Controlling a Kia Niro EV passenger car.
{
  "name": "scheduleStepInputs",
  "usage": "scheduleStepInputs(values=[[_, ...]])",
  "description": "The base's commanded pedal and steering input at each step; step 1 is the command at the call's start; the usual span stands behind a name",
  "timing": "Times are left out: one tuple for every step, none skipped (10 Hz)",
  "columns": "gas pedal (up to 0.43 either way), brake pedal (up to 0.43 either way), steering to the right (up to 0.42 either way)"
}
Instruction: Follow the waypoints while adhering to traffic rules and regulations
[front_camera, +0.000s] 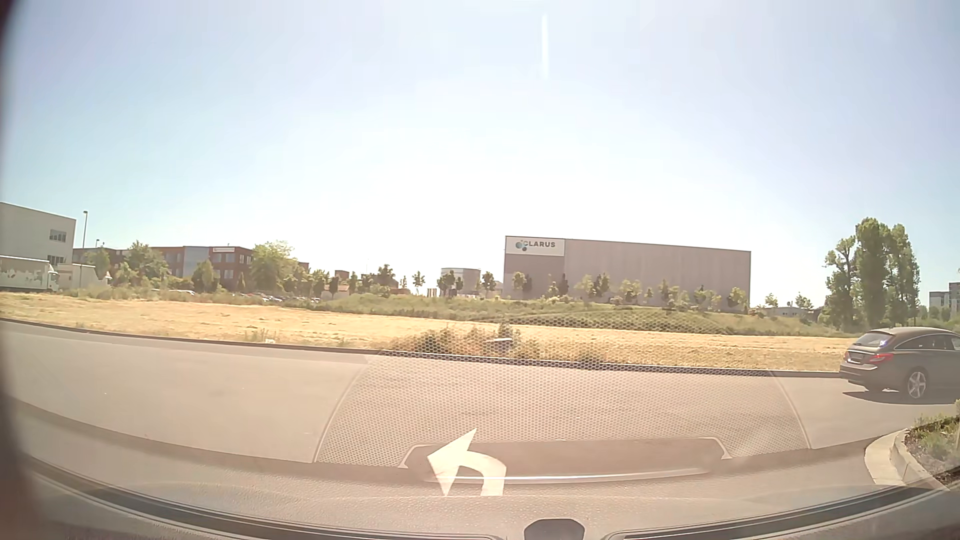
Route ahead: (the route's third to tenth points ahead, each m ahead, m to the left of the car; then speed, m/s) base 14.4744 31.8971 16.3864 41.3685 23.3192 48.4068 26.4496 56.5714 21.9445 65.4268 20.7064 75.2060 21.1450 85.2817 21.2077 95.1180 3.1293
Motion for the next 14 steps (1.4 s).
scheduleStepInputs(values=[[0.0, 0.03, 0.238], [0.0, 0.03, 0.199], [0.0, 0.03, 0.17], [0.0, 0.03, 0.142], [0.0, 0.03, 0.094], [0.0, 0.03, 0.036], [0.0, 0.03, -0.005], [0.0, 0.03, -0.057], [0.0, 0.03, -0.109], [0.008, 0.03, -0.147], [0.028, 0.03, -0.184], [0.059, 0.03, -0.207], [0.067, 0.03, -0.237], [0.079, 0.03, -0.264]])
